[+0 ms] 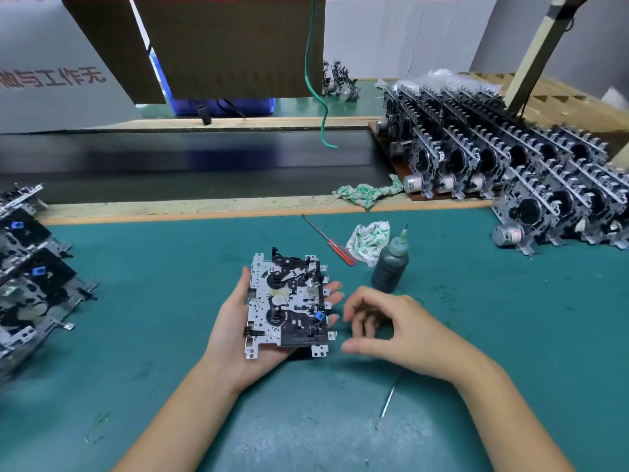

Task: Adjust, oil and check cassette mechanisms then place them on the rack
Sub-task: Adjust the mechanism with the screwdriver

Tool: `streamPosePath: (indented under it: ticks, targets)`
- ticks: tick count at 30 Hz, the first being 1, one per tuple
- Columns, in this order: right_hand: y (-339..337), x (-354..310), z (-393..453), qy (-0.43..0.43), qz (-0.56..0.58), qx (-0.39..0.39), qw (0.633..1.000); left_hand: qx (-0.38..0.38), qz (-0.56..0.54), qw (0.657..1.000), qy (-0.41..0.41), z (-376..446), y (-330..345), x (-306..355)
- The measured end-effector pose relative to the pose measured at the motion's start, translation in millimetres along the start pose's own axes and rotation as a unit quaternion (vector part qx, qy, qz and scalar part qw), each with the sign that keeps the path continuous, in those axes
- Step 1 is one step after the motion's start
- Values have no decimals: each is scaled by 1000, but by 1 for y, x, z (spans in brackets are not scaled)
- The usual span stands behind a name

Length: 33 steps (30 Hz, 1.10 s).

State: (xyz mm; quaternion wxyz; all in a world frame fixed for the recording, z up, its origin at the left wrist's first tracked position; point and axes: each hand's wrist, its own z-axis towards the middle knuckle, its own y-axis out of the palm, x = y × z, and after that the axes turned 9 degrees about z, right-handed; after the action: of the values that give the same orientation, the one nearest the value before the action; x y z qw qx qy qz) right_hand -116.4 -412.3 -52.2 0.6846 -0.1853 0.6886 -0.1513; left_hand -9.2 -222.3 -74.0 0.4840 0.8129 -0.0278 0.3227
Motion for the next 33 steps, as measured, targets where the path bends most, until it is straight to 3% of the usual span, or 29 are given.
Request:
streamPosePath:
  ticks: [3, 16, 19, 24, 29, 31, 33]
  targets:
    - [-6, 2, -4, 18, -89, -26, 996, 15, 4, 1000, 11, 2, -2, 1]
    - [-4, -12, -7, 54, -145, 50, 987, 24, 36, 999, -4, 2, 0, 0]
    - [-16, -18, -25, 45, -252, 16, 967, 27, 45, 999, -1, 2, 0, -1]
    - [-17, -17, -65, 18, -312, -94, 945, 33, 46, 998, -1, 3, -1, -1]
    - [-5, -11, -57, -13, -415, -73, 907, 33, 54, 998, 2, 5, -3, -2]
    - [-11, -13, -43, 33, -370, -79, 925, 32, 50, 998, -1, 6, -4, -2]
    - [-15, -18, -29, 71, -222, -69, 970, 31, 55, 998, -2, 6, -4, -2]
